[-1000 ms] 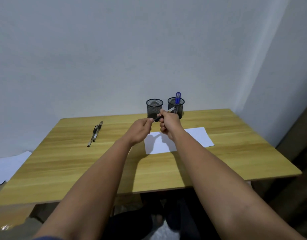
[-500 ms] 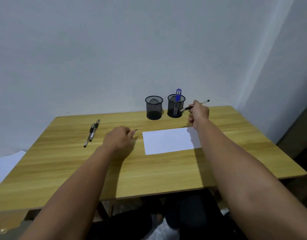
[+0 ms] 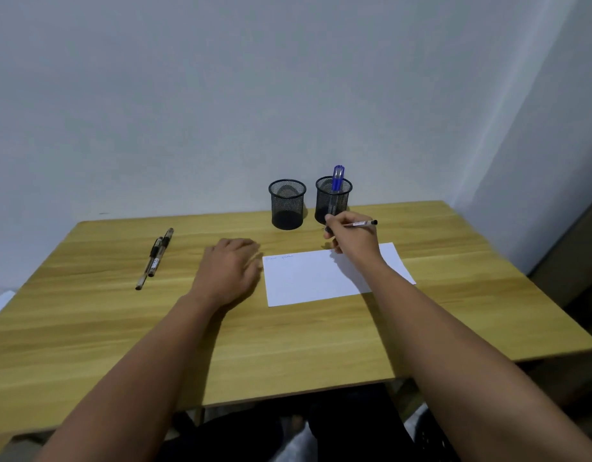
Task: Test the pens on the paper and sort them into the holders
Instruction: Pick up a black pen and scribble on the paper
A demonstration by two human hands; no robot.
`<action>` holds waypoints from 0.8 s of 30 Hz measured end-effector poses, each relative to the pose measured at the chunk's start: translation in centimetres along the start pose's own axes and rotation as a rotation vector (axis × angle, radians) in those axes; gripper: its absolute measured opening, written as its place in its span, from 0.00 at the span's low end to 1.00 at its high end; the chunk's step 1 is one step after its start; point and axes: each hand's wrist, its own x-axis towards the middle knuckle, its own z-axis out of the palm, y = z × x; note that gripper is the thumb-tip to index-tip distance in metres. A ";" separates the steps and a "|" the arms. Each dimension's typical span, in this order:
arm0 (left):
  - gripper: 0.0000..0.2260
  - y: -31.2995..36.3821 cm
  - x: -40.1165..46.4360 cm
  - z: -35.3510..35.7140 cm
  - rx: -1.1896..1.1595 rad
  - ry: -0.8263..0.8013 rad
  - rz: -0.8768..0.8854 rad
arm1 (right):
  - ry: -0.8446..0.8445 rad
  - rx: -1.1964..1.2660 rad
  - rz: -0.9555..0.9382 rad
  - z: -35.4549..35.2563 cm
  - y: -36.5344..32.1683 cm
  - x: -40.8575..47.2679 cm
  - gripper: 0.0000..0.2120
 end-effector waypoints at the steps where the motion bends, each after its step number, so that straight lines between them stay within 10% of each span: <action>1: 0.21 0.7 -0.1 0.2 -0.062 -0.024 0.053 | -0.014 -0.007 -0.022 0.5 0.1 0.0 0.17; 24: 0.26 1.4 -1.2 3.1 -0.078 -0.012 0.019 | -0.172 -0.026 -0.006 1.7 4.9 0.5 0.20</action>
